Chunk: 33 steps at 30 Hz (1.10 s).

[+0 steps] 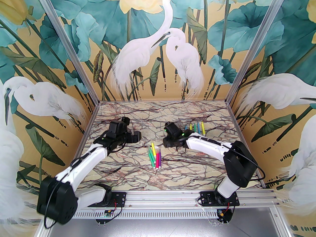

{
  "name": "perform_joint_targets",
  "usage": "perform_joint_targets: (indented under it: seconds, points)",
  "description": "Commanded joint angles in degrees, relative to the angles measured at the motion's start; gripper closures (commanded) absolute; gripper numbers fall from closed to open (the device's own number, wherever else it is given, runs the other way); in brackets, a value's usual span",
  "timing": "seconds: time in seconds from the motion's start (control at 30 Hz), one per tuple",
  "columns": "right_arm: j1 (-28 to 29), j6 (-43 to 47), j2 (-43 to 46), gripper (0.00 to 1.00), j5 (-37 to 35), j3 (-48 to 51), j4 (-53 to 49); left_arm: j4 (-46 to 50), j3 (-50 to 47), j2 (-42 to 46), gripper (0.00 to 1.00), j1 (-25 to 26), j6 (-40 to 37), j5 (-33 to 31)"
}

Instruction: Open the pen caps

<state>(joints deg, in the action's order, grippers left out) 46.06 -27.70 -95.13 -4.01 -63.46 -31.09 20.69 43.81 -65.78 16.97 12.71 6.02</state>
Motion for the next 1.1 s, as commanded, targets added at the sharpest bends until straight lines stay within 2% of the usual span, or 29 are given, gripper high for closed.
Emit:
perform_joint_targets:
  seconds: [0.0,0.47,1.07]
  points:
    - [2.30,-3.53,0.12,0.48,3.07,-0.16,-2.19,-4.27,-2.38,2.58,0.02,-0.27,1.17,-2.38]
    - [8.94,-10.60,-5.65,0.53,4.50,-0.17,0.06,-6.78,-4.71,4.25,0.00,-0.27,1.28,-3.73]
    - [9.00,-10.75,-10.09,0.58,3.06,-1.02,-0.98,-7.26,-4.92,3.96,0.01,-0.27,0.93,-3.82]
